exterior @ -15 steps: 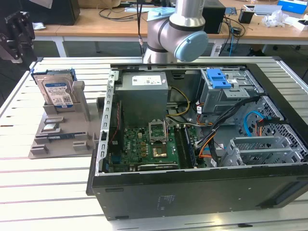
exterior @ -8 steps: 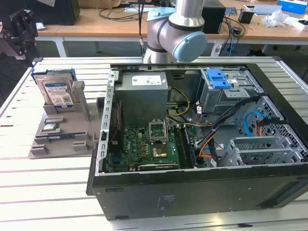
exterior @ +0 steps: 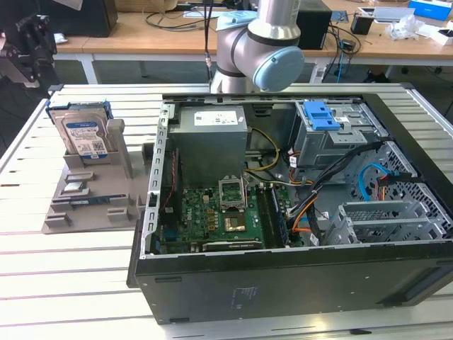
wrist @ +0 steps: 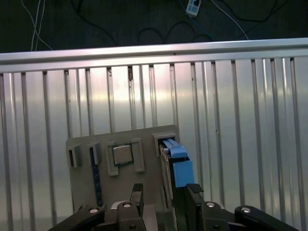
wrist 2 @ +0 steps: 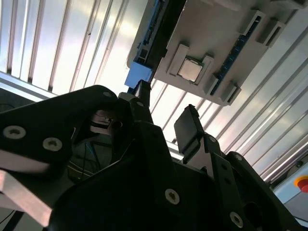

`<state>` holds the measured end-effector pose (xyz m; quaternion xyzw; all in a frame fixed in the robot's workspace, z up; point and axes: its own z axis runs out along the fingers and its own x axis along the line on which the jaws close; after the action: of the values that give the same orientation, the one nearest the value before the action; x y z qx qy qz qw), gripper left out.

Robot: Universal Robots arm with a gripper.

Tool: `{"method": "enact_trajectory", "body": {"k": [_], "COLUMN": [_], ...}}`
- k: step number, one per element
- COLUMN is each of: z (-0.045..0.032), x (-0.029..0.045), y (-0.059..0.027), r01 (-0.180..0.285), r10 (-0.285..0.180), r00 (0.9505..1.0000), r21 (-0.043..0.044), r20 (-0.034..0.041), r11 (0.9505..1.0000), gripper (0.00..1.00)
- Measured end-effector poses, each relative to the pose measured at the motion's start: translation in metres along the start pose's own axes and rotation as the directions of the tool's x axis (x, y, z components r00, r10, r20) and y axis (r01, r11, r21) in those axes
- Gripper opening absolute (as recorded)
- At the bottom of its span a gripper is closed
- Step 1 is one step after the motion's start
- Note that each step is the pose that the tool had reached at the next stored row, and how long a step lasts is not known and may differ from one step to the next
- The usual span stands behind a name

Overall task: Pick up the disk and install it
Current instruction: 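Pick up the disk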

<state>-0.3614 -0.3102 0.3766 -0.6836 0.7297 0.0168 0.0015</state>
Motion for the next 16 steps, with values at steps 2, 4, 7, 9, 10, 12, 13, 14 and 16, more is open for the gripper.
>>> {"method": "enact_trajectory", "body": {"k": [2, 4, 7, 9, 10, 12, 13, 14, 16], "z": [0.0005, 0.0013, 0.0026, 0.0039, 0.0046, 0.0055, 0.0058, 0.0063, 0.0072], "x": [-0.0001, -0.0002, -0.0003, -0.0004, -0.0004, -0.0004, -0.0004, -0.0004, -0.0004], "y": [0.0, 0.0, 0.0, 0.0, -0.0001, -0.0001, -0.0001, -0.0001, -0.0001], "r01": [0.0, 0.0, 0.0, 0.0, 0.0, 0.0, 0.0, 0.0, 0.0], "r10": [0.0, 0.0, 0.0, 0.0, 0.0, 0.0, 0.0, 0.0, 0.0], "r00": [1.0, 1.0, 1.0, 1.0, 1.0, 1.0, 1.0, 1.0, 1.0], "r21": [-0.0001, 0.0, 0.0001, 0.0001, 0.0001, 0.0001, 0.0, 0.0, 0.0], "r20": [-0.0001, 0.0, 0.0, 0.0, 0.0, -0.0001, 0.0, 0.0, 0.0], "r11": [1.0, 1.0, 1.0, 1.0, 1.0, 1.0, 1.0, 1.0, 1.0], "gripper": [0.48, 0.48, 0.48, 0.48, 0.48, 0.48, 0.48, 0.48, 0.48]}}
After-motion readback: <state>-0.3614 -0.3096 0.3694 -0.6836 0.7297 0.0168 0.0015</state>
